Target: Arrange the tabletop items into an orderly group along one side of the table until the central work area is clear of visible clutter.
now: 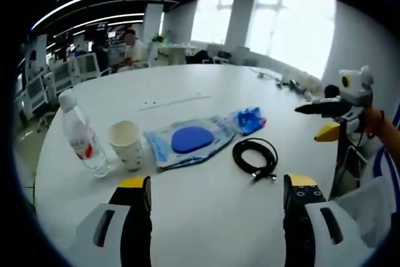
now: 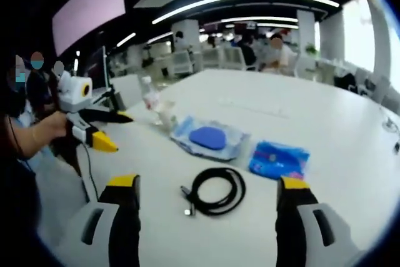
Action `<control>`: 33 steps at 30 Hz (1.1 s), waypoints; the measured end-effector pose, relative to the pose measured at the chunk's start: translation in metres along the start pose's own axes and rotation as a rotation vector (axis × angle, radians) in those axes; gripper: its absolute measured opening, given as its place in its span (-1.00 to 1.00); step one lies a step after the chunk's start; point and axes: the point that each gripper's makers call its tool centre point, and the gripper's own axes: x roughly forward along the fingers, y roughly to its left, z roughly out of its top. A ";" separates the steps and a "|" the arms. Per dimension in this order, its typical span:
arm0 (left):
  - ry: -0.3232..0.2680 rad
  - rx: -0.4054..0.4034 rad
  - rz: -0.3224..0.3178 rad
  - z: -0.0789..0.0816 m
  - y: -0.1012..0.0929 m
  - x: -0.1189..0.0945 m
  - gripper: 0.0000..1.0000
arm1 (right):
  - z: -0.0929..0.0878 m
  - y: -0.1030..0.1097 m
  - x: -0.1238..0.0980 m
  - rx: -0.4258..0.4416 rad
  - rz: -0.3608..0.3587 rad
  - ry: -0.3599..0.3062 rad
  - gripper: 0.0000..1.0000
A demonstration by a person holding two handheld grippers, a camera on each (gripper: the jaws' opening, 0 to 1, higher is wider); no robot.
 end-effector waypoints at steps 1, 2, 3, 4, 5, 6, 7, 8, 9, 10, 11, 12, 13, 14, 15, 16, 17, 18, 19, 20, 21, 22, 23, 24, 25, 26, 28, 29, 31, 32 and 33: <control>-0.011 0.007 0.012 0.001 0.004 -0.007 0.80 | 0.001 0.000 -0.001 -0.003 0.002 0.000 0.81; -0.018 0.019 0.018 0.002 0.007 -0.011 0.82 | 0.001 0.001 -0.004 -0.004 0.003 0.000 0.85; -0.022 0.025 0.031 0.002 0.011 -0.016 0.84 | 0.002 0.002 -0.005 -0.009 0.005 -0.002 0.87; -0.022 0.030 0.041 0.003 0.014 -0.019 0.87 | 0.003 0.003 -0.007 -0.015 0.006 -0.004 0.89; -0.027 0.041 0.056 0.004 0.017 -0.025 0.89 | 0.003 0.004 -0.009 -0.019 0.006 -0.002 0.91; -0.033 0.047 0.065 0.004 0.019 -0.028 0.92 | 0.003 0.004 -0.011 -0.021 0.006 0.001 0.92; -0.044 0.057 0.071 0.005 0.021 -0.034 0.95 | 0.003 0.005 -0.012 -0.026 0.007 0.001 0.95; -0.047 0.053 0.074 0.005 0.022 -0.038 0.97 | 0.003 0.006 -0.014 -0.029 0.008 0.001 0.99; -0.047 0.052 0.075 0.005 0.022 -0.039 0.99 | 0.002 0.007 -0.018 -0.035 0.011 0.004 0.99; -0.056 0.057 0.079 0.006 0.023 -0.045 1.00 | 0.002 0.008 -0.019 -0.036 0.012 0.004 0.99; -0.062 0.063 0.089 0.005 0.024 -0.050 1.00 | 0.001 0.008 -0.023 -0.039 0.015 0.004 0.99; -0.065 0.072 0.093 0.005 0.025 -0.053 1.00 | 0.001 0.008 -0.025 -0.039 0.014 0.004 0.99; -0.063 0.074 0.096 0.003 0.026 -0.056 1.00 | 0.000 0.008 -0.027 -0.040 0.015 0.005 0.99; -0.057 0.075 0.104 0.001 0.028 -0.060 1.00 | -0.001 0.009 -0.031 -0.041 0.014 0.007 0.99; -0.054 0.082 0.110 -0.001 0.029 -0.063 1.00 | -0.002 0.009 -0.034 -0.043 0.010 0.009 0.99; -0.053 0.088 0.122 -0.003 0.030 -0.067 1.00 | -0.003 0.009 -0.038 -0.051 0.006 0.010 0.99; -0.056 0.095 0.132 -0.004 0.031 -0.070 1.00 | -0.003 0.008 -0.041 -0.054 0.004 0.008 0.99; -0.059 0.096 0.134 -0.005 0.031 -0.073 1.00 | -0.004 0.008 -0.043 -0.054 0.001 0.007 0.99; -0.065 0.088 0.137 -0.006 0.033 -0.078 1.00 | -0.005 0.008 -0.047 -0.052 -0.003 0.006 0.99; -0.076 0.075 0.143 -0.006 0.034 -0.081 1.00 | -0.007 0.008 -0.050 -0.049 -0.007 0.003 0.99; -0.078 0.066 0.148 -0.007 0.035 -0.084 1.00 | -0.008 0.007 -0.053 -0.046 -0.011 0.005 0.99; -0.076 0.064 0.154 -0.008 0.036 -0.088 1.00 | -0.011 0.007 -0.056 -0.046 -0.017 0.007 0.99; -0.086 0.063 0.166 -0.008 0.037 -0.091 1.00 | -0.013 0.007 -0.059 -0.046 -0.020 0.008 0.99; -0.091 0.061 0.179 -0.008 0.038 -0.095 1.00 | -0.015 0.007 -0.061 -0.044 -0.023 0.010 0.99; -0.094 0.061 0.181 -0.009 0.039 -0.097 1.00 | -0.018 0.007 -0.064 -0.039 -0.026 0.010 0.99; -0.096 0.057 0.187 -0.009 0.039 -0.100 1.00 | -0.020 0.007 -0.066 -0.034 -0.028 0.010 0.99; -0.103 0.058 0.189 -0.010 0.039 -0.105 1.00 | -0.024 0.007 -0.070 -0.025 -0.032 0.015 0.99; -0.104 0.059 0.189 -0.011 0.038 -0.108 1.00 | -0.026 0.008 -0.072 -0.022 -0.037 0.019 0.99; -0.104 0.059 0.199 -0.012 0.040 -0.111 1.00 | -0.029 0.009 -0.075 -0.025 -0.040 0.019 0.99; -0.100 0.059 0.203 -0.014 0.041 -0.113 1.00 | -0.030 0.009 -0.076 -0.023 -0.041 0.022 0.99; -0.099 0.064 0.208 -0.015 0.041 -0.115 1.00 | -0.031 0.010 -0.077 -0.024 -0.043 0.022 0.99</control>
